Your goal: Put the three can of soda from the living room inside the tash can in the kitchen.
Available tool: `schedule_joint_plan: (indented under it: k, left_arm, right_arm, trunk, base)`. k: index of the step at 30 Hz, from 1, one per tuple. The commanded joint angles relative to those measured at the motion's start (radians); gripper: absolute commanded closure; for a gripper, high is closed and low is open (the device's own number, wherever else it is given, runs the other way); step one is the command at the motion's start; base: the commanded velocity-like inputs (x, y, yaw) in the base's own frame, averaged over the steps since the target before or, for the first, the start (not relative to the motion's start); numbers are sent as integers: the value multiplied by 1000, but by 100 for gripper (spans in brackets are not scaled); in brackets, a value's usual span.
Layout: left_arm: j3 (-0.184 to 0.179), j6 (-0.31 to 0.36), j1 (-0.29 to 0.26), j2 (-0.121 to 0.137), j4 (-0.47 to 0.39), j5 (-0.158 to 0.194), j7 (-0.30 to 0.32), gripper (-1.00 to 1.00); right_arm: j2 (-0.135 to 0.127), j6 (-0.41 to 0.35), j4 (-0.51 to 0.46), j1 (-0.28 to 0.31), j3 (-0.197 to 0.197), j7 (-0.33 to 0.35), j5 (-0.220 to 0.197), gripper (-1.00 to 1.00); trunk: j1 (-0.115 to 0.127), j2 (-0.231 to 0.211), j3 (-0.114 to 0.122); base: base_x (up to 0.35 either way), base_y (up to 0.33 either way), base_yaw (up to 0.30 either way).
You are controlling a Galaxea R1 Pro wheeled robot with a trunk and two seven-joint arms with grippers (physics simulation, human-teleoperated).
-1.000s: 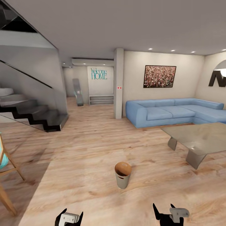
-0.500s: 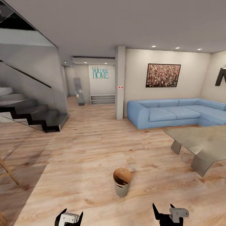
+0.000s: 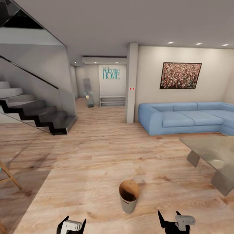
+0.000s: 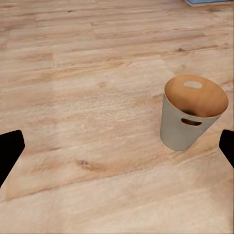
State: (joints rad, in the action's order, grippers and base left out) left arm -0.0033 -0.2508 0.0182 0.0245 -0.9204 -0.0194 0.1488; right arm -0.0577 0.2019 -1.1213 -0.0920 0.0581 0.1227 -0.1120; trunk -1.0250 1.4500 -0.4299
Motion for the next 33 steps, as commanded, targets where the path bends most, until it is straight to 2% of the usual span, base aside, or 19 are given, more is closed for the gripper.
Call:
schedule_joint_plan:
  k: [1,21,33]
  left_arm:
    - [0,0,0,0,0,0,0,-100]
    - [0,-1,0,0,0,0,0,-100]
    - [3,0,0,0,0,4,0,-100]
  right_arm:
    - [0,0,0,0,0,0,0,-100]
    - [-1,-1,0,0,0,0,0,-100]
    - [-1,-1,1,0,0,0,0,-100]
  trunk:
    - [0,0,-1]
    - [0,0,-24]
    - [0,0,-27]
  base:
    - [281,-152,159]
    - [268,-142,153]
    - [167,-23,35]
